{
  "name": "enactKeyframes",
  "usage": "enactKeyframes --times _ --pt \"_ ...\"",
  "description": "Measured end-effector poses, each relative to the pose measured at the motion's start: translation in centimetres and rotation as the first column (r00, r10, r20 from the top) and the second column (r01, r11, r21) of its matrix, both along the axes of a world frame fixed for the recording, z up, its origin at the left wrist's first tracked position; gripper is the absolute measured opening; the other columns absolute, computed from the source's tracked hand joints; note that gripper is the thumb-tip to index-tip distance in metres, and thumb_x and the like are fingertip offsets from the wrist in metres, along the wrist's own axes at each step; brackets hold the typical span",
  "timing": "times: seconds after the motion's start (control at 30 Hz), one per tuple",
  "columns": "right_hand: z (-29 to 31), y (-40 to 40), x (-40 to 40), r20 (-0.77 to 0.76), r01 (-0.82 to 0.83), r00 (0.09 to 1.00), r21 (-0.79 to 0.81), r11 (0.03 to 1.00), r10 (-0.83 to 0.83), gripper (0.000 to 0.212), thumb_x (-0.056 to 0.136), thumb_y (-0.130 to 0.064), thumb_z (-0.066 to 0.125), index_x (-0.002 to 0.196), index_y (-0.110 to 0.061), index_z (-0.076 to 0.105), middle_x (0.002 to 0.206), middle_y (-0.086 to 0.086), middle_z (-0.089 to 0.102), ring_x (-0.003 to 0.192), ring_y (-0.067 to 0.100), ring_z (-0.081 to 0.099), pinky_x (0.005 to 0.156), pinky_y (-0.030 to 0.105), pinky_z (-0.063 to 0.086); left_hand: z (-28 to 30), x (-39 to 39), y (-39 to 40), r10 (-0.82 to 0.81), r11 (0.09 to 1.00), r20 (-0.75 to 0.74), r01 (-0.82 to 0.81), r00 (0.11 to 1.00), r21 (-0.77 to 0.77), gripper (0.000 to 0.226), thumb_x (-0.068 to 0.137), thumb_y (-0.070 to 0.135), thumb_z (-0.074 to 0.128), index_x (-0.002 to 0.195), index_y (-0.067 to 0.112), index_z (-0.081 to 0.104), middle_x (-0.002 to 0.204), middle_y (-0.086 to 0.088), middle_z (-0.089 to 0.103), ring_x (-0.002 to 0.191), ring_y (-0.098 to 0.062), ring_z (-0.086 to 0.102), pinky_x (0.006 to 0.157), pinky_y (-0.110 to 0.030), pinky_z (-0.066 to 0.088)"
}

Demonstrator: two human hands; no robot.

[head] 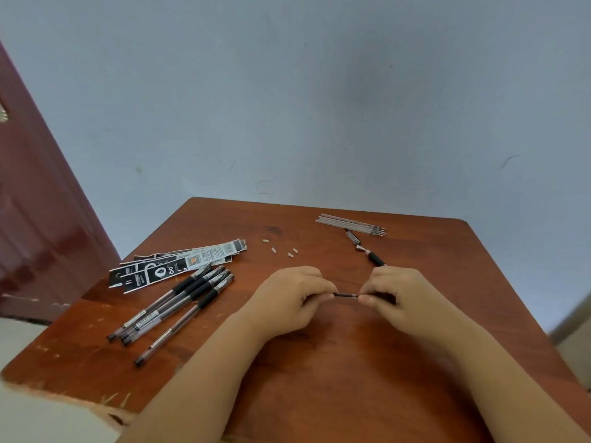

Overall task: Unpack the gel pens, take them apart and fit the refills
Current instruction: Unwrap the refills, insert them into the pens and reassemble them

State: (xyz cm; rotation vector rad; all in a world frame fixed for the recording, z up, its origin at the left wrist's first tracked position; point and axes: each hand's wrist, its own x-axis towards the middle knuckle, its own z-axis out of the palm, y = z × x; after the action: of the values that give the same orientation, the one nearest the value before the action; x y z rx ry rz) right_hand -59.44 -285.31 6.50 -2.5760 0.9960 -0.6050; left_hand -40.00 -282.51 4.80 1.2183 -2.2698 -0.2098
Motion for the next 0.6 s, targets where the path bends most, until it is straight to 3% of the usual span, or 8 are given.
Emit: enactKeyframes --times 0.13,0.2,0.3,0.37,0.47,0.6 --pt "-0.3 0.2 0.5 0.03 -0.022 0.999 -0.021 1.0 0.022 0.022 0.08 -0.026 0.055 0.083 -0.011 0.071 0.071 -0.024 0.047 0.07 -0.012 0.045 0.07 0.007 0.034 0.3 0.4 0.2 -0.009 1.0 -0.033 0.01 0.999 0.026 0.028 0.083 0.024 0.048 0.091 0.011 0.071 0.073 0.006 0.058 0.073 0.003 0.041 0.061 -0.005 0.035" --pt "-0.4 0.3 0.8 0.019 -0.024 1.0 -0.035 0.999 0.025 0.025 0.077 -0.028 0.052 0.081 -0.011 0.071 0.072 -0.018 0.051 0.067 -0.011 0.046 0.07 0.007 0.035 0.5 0.8 0.2 -0.008 0.999 -0.047 0.01 0.999 0.051 0.028 0.082 0.024 0.047 0.089 0.01 0.071 0.072 0.01 0.054 0.073 0.004 0.042 0.063 -0.003 0.034" --pt "-0.3 0.1 0.2 0.085 0.05 0.995 -0.075 0.996 -0.043 0.02 0.075 -0.026 0.057 0.074 -0.009 0.07 0.072 -0.013 0.054 0.066 -0.006 0.049 0.069 0.001 0.038 0.9 2.2 0.1 0.09 0.994 -0.042 -0.087 0.995 0.07 0.031 0.079 0.025 0.045 0.085 0.009 0.071 0.074 0.003 0.064 0.07 -0.003 0.05 0.063 -0.009 0.034" --pt "-0.5 -0.3 -0.5 0.166 0.156 0.976 -0.092 0.983 -0.14 0.014 0.072 -0.019 0.062 0.073 -0.008 0.071 0.07 -0.011 0.056 0.074 -0.01 0.051 0.072 -0.004 0.036 1.0 3.2 0.0 0.185 0.983 -0.099 -0.183 0.978 0.032 0.032 0.078 0.025 0.045 0.085 0.008 0.071 0.075 -0.002 0.068 0.071 -0.012 0.057 0.065 -0.011 0.037" --pt "-1.0 -0.5 -0.3 0.211 0.195 0.962 -0.086 0.977 -0.174 0.009 0.07 -0.007 0.071 0.079 -0.008 0.073 0.072 -0.012 0.058 0.079 -0.019 0.052 0.073 -0.006 0.036 1.1 3.3 -0.2 0.295 0.955 -0.1 -0.296 0.95 0.002 0.03 0.085 0.026 0.046 0.094 0.01 0.069 0.085 -0.005 0.068 0.084 -0.02 0.059 0.075 -0.027 0.045" --pt "-1.1 -0.4 0.9 0.287 0.248 0.927 0.02 0.969 -0.243 0.017 0.071 -0.004 0.069 0.086 -0.011 0.072 0.075 -0.018 0.06 0.068 -0.004 0.061 0.06 -0.001 0.043 0.7 3.7 -0.7 0.469 0.871 -0.253 -0.491 0.846 -0.029 0.017 0.087 0.012 0.055 0.098 0.01 0.068 0.093 -0.005 0.066 0.093 -0.019 0.057 0.076 -0.019 0.033"
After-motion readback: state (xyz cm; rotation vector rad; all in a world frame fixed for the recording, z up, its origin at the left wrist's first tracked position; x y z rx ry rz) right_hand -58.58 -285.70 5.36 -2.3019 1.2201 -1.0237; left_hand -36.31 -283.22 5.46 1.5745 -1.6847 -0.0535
